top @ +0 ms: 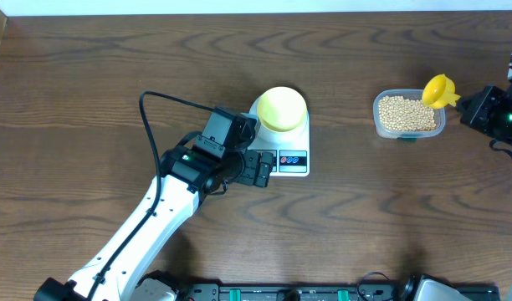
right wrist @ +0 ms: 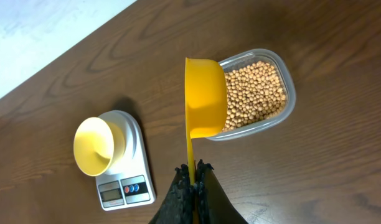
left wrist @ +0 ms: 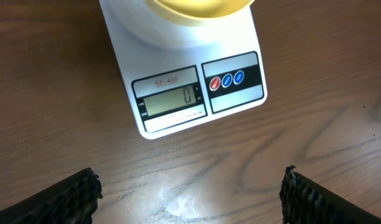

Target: Scoop item into bowl and weigh 50g on scale

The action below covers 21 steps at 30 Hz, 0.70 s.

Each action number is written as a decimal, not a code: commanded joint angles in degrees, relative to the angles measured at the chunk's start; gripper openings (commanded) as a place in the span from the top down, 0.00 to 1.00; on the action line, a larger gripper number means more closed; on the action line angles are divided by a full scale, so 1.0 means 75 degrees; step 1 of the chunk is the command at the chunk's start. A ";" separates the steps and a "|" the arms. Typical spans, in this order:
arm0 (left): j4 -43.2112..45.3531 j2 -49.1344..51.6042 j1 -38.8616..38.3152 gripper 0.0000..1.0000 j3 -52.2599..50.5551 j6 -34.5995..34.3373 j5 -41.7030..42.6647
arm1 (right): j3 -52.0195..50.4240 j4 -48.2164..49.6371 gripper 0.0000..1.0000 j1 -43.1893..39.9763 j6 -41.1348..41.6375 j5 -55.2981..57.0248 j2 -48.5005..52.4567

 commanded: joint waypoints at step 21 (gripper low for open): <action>0.0073 -0.0099 0.0006 0.06 -0.0061 0.0041 0.0175 | 0.0035 -0.0038 0.99 0.0020 -0.0087 -0.0143 -0.0003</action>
